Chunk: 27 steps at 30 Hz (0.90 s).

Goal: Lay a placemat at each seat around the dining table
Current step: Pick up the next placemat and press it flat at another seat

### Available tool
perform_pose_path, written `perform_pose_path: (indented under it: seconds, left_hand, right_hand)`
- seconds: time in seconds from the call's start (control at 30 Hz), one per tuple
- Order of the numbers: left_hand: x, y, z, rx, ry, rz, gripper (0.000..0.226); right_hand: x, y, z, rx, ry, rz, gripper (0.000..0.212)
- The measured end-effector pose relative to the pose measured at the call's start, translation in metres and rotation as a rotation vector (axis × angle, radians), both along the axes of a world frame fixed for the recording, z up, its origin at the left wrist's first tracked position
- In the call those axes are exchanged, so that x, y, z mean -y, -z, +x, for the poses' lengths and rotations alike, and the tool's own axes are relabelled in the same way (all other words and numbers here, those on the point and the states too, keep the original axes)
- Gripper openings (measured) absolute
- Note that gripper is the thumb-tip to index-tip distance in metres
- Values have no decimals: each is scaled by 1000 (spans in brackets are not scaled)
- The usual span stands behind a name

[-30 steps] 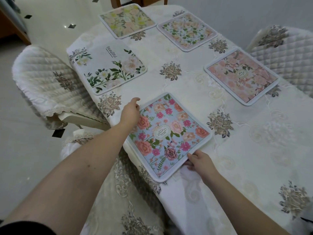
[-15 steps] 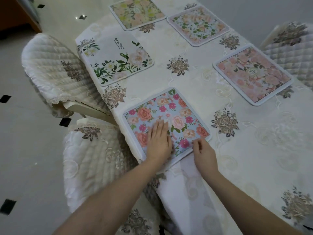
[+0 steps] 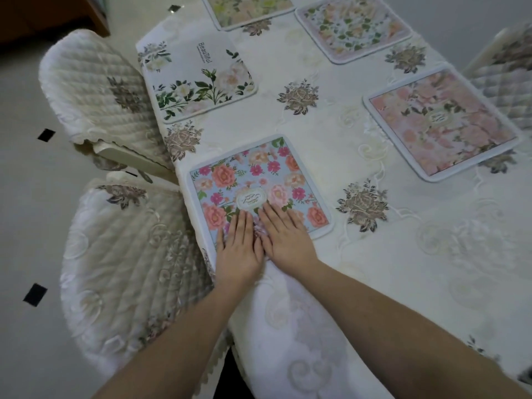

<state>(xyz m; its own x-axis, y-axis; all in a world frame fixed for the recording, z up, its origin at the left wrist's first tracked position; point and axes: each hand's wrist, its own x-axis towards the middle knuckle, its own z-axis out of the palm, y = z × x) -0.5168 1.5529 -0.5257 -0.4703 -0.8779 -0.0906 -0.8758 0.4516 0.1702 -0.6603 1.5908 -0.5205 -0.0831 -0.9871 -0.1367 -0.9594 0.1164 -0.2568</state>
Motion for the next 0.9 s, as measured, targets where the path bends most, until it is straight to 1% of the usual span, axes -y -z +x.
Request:
perform_pose_path:
  seconds: [0.17,0.4,0.57,0.7,0.8,0.9]
  left_hand:
    - [0,-2,-2,2,-25,11,65]
    - [-4,-2,2,-15,-90,39,68]
    - [-5,-10,14,11,-37,70,69]
    - [-4,-14,27,13,-36,93,71]
    - [1,-15,45,11,14,141,74]
    - [7,-24,59,75,36,183,76]
  right_hand:
    - [-4,-1,-24,7,22,-14,61]
    - [-14,-1,-69,-38,64,-14,60]
    - [-18,-6,-83,-30,76,-29,58]
    - [-19,-9,-93,-4,59,5,60]
    - [-19,-9,-92,-22,52,-14,62]
    - [-21,-8,-94,-26,70,-27,64]
